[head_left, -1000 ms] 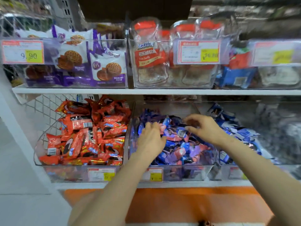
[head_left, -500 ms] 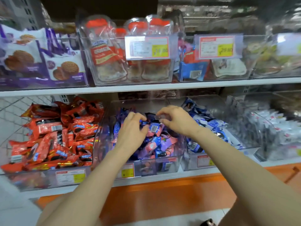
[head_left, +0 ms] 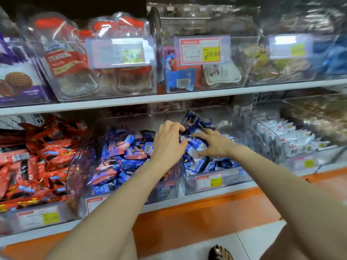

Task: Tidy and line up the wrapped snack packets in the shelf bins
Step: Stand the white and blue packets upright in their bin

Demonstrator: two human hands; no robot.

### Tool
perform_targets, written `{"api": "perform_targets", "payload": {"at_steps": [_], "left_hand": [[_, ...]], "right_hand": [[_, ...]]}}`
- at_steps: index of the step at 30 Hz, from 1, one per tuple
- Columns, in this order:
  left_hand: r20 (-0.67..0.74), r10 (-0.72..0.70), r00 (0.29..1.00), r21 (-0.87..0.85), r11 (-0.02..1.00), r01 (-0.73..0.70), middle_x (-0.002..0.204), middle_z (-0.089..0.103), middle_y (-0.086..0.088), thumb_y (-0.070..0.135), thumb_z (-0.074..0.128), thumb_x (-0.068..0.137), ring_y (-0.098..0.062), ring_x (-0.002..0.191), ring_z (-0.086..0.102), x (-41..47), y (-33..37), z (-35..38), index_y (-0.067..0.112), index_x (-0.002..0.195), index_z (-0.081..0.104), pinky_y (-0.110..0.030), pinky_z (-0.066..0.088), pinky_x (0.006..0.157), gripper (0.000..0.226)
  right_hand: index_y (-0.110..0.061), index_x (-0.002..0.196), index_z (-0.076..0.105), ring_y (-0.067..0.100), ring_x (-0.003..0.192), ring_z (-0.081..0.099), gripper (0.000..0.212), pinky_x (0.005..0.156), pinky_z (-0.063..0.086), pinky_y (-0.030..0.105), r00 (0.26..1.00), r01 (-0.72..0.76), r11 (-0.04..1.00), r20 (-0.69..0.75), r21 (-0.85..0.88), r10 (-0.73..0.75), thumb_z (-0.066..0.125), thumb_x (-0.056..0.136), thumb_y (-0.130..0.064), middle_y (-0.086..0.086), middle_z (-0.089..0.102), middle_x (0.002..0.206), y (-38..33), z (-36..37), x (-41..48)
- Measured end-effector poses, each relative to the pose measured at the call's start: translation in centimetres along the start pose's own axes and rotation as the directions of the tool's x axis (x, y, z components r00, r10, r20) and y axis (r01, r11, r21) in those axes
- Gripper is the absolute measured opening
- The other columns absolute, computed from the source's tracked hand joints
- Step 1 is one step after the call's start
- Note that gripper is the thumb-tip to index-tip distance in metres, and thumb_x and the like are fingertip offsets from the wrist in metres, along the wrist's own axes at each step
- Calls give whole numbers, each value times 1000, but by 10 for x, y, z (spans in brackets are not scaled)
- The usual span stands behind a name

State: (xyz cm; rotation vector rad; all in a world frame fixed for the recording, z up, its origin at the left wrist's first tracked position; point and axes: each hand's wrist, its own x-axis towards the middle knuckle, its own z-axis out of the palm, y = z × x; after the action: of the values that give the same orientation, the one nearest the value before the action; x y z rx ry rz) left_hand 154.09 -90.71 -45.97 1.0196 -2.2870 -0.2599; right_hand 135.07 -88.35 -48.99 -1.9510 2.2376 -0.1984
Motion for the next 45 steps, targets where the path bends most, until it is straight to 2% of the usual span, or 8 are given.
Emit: {"api": "perform_targets", "payload": {"at_steps": [6,12,20,26,30,33,39,45], "left_hand": [[73,-94,993,284,956,70,130,49,-12,26,48,94,-31,121,43,38,-1,11,16,124,51,-38,33,96,33],[126,-133,983,324,942,85,134,43,-11,19,53,91,-30,125,38,54,-12,28,14,123,51,-39,36,98,33],[66,-96,993,233,969,78,126,50,-9,19,52,90,-27,123,38,52,-22,32,14,116,55,-37,39,91,27],[149,34,988,246,967,-70,127,52,-6,26,53,90,-26,119,45,65,-29,31,15,115,55,-34,34,95,27],[135,66,989,224,970,-95,138,44,-7,16,53,89,-25,132,34,78,-39,31,11,117,55,-36,32,102,29],[80,-2,997,238,971,-17,132,48,-9,18,54,88,-28,124,40,79,-48,35,9,115,57,-35,36,94,29],[146,97,985,93,989,-111,119,56,-8,31,54,91,-25,116,46,68,-65,31,11,115,57,-34,41,87,31],[249,205,947,-34,979,-203,114,59,0,64,29,75,-17,109,50,59,-81,18,18,104,60,-33,41,89,63]], "right_hand": [[-41,145,24,36,143,3,92,114,10,58,996,-1,992,92,-124,13,66,68,-68,11,0,157,-16,11,13],[-24,137,33,37,128,31,75,100,35,46,998,-51,948,-47,-314,38,71,75,-45,15,25,142,-26,15,20],[-21,131,47,34,115,49,59,88,43,34,935,-159,978,-299,134,193,71,77,-27,16,44,130,34,-22,6],[-27,134,46,35,130,30,65,102,34,42,972,-230,970,-69,-78,225,70,77,-48,16,39,137,55,-21,1],[-31,138,42,31,131,34,66,108,30,40,973,32,984,-218,-177,-71,64,80,-54,11,41,141,20,-24,16],[-24,141,40,27,134,31,75,110,29,40,947,290,928,-72,-233,-314,65,78,-57,6,34,148,-11,-2,38],[-19,149,16,27,142,15,100,116,14,46,958,286,935,95,-211,-272,66,74,-61,7,17,156,-23,26,71],[-29,133,43,26,131,32,60,105,25,40,932,357,878,57,-320,-359,62,81,-52,3,37,142,-10,19,68]]}}
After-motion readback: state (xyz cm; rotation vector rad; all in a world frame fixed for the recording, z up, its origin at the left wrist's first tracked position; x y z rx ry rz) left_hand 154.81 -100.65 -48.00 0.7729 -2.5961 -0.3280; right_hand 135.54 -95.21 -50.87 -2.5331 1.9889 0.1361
